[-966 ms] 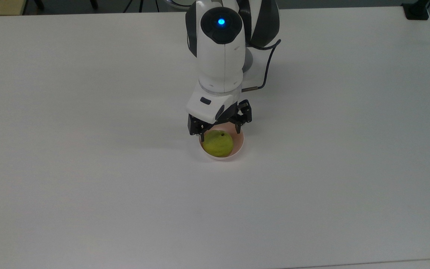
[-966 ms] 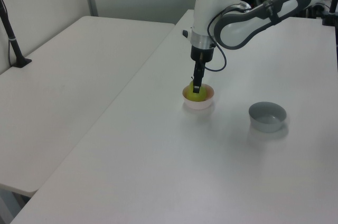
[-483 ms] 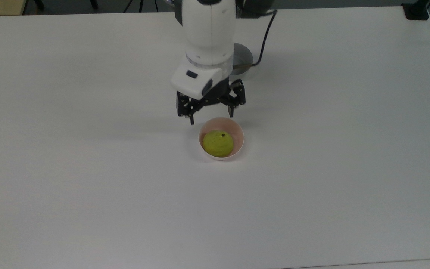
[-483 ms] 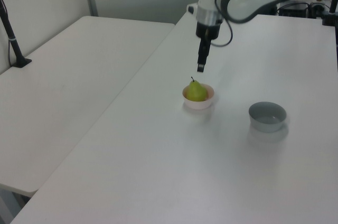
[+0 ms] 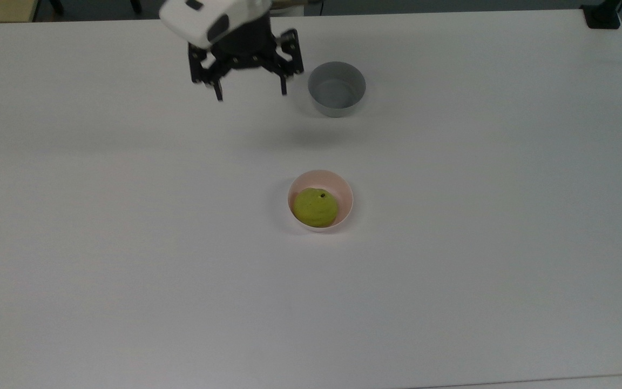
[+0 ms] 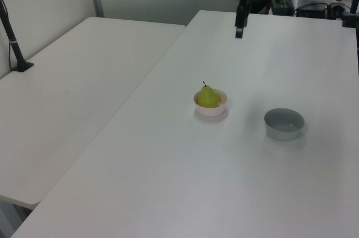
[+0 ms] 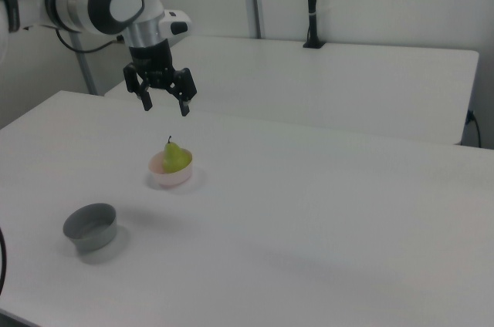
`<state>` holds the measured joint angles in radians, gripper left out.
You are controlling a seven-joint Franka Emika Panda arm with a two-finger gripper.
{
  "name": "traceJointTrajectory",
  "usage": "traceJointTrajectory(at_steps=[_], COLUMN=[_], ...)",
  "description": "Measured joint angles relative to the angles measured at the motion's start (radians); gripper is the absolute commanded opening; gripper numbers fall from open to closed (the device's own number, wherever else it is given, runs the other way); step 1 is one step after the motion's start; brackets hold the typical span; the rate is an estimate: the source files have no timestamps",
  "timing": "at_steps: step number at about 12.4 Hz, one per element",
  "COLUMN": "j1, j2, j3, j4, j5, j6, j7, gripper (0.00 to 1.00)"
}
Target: Place the pear in the bowl
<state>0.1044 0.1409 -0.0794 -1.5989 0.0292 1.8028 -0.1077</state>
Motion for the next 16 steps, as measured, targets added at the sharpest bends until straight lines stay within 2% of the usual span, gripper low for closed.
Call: traceJointTrajectory(at_steps=[5, 7, 11, 16], j1=[-0.114, -0.138, -0.157, -0.136], j2=[-0.106, -0.135, -0.157, -0.156], j3=[0.027, 0.032, 0.035, 0.047], j4=[-0.001, -0.007, -0.033, -0.039], j5=[0.000, 0.000, 0.000, 0.000], j6=[-0.119, -0.131, -0.123, -0.094], j7=[0.001, 0.000, -0.037, -0.046], gripper=[1.00, 1.00, 1.00, 1.00])
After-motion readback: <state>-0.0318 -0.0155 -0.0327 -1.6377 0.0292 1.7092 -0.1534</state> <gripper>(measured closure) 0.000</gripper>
